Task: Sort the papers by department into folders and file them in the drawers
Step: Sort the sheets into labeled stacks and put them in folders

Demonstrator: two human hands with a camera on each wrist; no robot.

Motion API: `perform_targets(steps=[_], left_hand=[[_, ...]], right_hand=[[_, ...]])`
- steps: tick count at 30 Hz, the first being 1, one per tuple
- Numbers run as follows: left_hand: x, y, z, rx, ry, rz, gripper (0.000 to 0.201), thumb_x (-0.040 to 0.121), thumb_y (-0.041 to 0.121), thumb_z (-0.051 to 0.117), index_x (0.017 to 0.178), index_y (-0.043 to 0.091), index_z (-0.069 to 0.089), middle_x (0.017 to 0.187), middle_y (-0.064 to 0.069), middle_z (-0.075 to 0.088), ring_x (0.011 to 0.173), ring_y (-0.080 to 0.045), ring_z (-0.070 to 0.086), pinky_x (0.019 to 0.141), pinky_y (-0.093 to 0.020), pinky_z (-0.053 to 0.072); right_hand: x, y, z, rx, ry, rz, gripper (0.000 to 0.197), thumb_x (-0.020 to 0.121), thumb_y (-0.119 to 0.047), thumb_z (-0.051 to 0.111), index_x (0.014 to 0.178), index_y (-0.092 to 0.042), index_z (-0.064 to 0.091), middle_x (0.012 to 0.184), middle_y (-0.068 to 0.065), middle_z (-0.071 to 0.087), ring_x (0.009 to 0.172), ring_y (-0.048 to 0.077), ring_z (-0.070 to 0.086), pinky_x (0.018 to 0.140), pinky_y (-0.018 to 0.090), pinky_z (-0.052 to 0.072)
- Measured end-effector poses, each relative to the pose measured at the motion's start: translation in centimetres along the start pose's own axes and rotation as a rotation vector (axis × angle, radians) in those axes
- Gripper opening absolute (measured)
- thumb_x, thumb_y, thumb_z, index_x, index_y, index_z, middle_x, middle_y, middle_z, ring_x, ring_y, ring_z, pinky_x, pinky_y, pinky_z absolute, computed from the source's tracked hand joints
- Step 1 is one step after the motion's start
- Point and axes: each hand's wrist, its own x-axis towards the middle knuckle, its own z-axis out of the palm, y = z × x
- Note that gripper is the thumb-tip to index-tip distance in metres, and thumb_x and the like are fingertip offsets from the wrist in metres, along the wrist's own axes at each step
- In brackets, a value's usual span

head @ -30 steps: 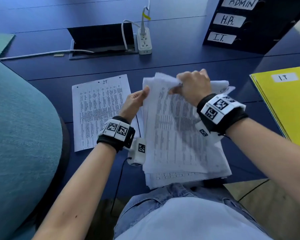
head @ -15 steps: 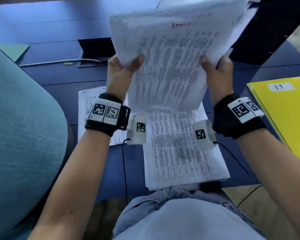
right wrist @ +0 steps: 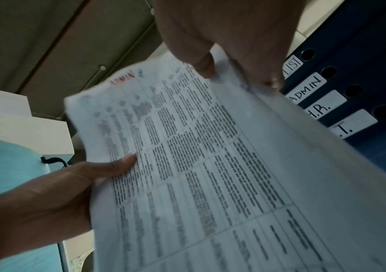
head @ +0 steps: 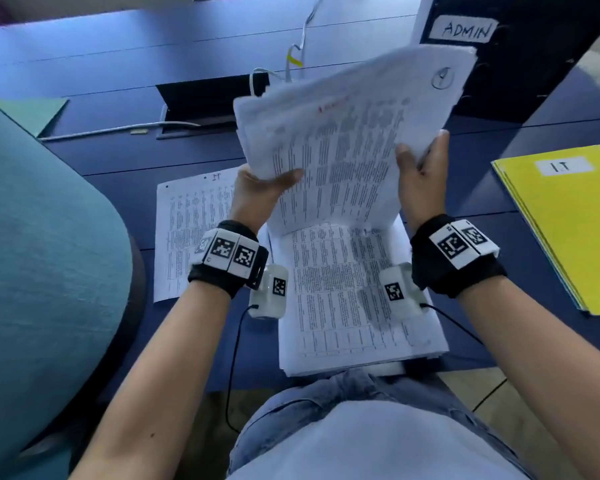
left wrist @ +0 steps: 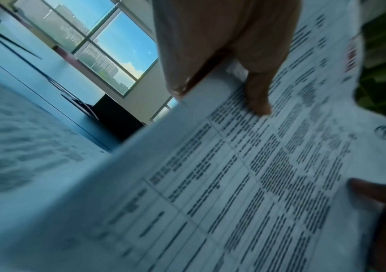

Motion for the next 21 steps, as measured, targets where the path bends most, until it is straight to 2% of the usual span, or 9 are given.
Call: perform_targets(steps=[3,5,6,9,12,14,16,18,21], left_hand=[[0.9,1.9,1.8,-0.001,0.073,-0.009,0.017,0.079,0.006,0.069,0.082,0.021,0.061,0.084,0.006,0.065,0.075,-0.002,0.066,0.070,-0.018,0.054],[2.0,3.1,3.4,-0.075,0.100,-0.010,0.014,0.080,0.005,0.068,0.085,0.017,0.063,0.088,0.000,0.067,0.086,-0.018,0.067,0.080,-0.033,0.056],[2.5,3.4,4.3,-0.140,0.117,-0.023,0.014,0.079,0.004,0.068,0.088,0.014,0.063,0.091,-0.004,0.068,0.091,-0.024,0.066,0.085,-0.040,0.055],[4.4,3.7,7.3,-0.259,0.188,-0.095,0.032,0.076,0.005,0.072,0.106,0.003,0.061,0.106,-0.012,0.066,0.099,-0.026,0.063,0.093,-0.044,0.050],[6.1,2.8,11.1,-0.225,0.216,-0.169,0.030,0.080,0.000,0.066,0.109,0.001,0.060,0.107,-0.015,0.066,0.097,-0.026,0.063,0.092,-0.040,0.051],[6.9,1.9,13.7,-0.179,0.199,-0.251,0.035,0.071,0.003,0.067,0.104,0.010,0.054,0.103,-0.012,0.064,0.098,-0.028,0.062,0.092,-0.045,0.050],[7.5,0.4,16.0,-0.116,0.188,-0.345,0.047,0.063,0.008,0.062,0.101,0.015,0.037,0.097,-0.006,0.056,0.094,-0.025,0.058,0.087,-0.044,0.052],[7.3,-0.6,18.1,-0.018,0.119,-0.389,0.052,0.073,0.003,0.062,0.103,0.017,0.022,0.087,0.002,0.044,0.090,-0.021,0.051,0.082,-0.038,0.049],[6.9,-2.8,20.4,0.145,-0.034,-0.441,0.053,0.082,-0.003,0.057,0.109,0.020,0.016,0.088,0.004,0.041,0.094,-0.022,0.049,0.093,-0.042,0.046]], right_hand=[[1.8,-0.5,-1.1,-0.062,-0.007,-0.053,0.023,0.095,-0.013,0.041,0.112,0.002,0.038,0.097,0.005,0.054,0.078,-0.002,0.048,0.076,0.013,0.041],[3.1,-1.0,-2.3,-0.099,-0.022,-0.068,0.012,0.096,-0.011,0.042,0.103,-0.003,0.035,0.089,-0.002,0.051,0.066,-0.011,0.048,0.065,0.006,0.039],[3.7,-1.2,-2.9,-0.134,-0.041,-0.061,0.012,0.095,-0.010,0.043,0.101,-0.005,0.034,0.089,-0.002,0.051,0.065,-0.009,0.049,0.059,0.006,0.038],[5.4,-1.0,-5.4,-0.335,-0.131,-0.008,0.020,0.092,-0.003,0.041,0.112,0.001,0.041,0.095,0.008,0.055,0.077,0.018,0.052,0.052,0.016,0.037],[7.3,0.5,-8.5,-0.460,-0.123,0.060,0.017,0.088,0.001,0.038,0.103,-0.005,0.041,0.096,0.016,0.055,0.087,0.032,0.055,0.062,0.029,0.037],[8.6,1.6,-10.2,-0.538,-0.113,0.108,0.023,0.086,0.003,0.037,0.108,-0.004,0.042,0.104,0.019,0.057,0.095,0.034,0.056,0.068,0.033,0.041],[9.6,2.7,-11.7,-0.633,-0.117,0.170,0.032,0.086,0.003,0.037,0.118,-0.002,0.041,0.111,0.021,0.057,0.099,0.034,0.055,0.066,0.032,0.037],[10.5,3.8,-12.9,-0.720,-0.143,0.232,0.035,0.086,0.001,0.039,0.121,-0.001,0.040,0.113,0.023,0.056,0.100,0.037,0.054,0.066,0.033,0.033],[11.5,5.7,-14.3,-0.820,-0.193,0.315,0.028,0.088,-0.002,0.040,0.116,-0.004,0.038,0.114,0.024,0.054,0.100,0.039,0.053,0.066,0.033,0.028]])
